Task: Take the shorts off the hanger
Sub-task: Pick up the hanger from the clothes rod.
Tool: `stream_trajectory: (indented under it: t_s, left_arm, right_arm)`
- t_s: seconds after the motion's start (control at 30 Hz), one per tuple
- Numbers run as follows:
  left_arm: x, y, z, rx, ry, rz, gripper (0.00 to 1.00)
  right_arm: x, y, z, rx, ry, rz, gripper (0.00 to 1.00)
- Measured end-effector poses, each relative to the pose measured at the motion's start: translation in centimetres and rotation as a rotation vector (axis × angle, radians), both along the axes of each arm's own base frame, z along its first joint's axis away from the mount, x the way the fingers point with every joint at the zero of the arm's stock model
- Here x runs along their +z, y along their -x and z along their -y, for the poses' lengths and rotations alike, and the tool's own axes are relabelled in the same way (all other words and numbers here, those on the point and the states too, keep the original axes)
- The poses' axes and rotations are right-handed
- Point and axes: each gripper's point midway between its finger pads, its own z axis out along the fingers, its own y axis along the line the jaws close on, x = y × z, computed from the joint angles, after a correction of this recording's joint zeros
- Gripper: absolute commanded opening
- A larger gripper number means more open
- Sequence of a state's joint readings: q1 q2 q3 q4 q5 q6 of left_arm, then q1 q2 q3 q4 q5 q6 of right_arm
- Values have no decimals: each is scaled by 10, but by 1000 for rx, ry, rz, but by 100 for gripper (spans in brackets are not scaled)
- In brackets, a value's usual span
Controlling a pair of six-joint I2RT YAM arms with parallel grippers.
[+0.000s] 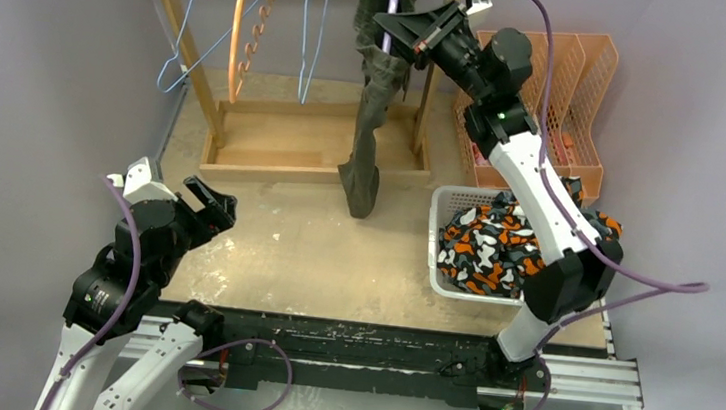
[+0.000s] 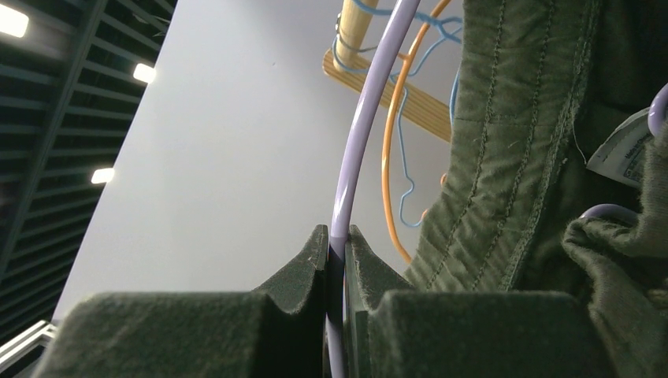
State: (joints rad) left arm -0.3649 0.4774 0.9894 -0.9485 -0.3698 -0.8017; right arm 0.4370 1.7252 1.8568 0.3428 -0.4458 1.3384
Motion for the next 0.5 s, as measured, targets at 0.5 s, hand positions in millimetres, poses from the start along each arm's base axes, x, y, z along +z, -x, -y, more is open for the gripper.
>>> stream_trajectory:
  t_s: [0.5]
  left_arm:
    - [0,-2,3,-2,17,-1,85]
  right_arm:
    - [-81,88,-17,121,113,-34,0]
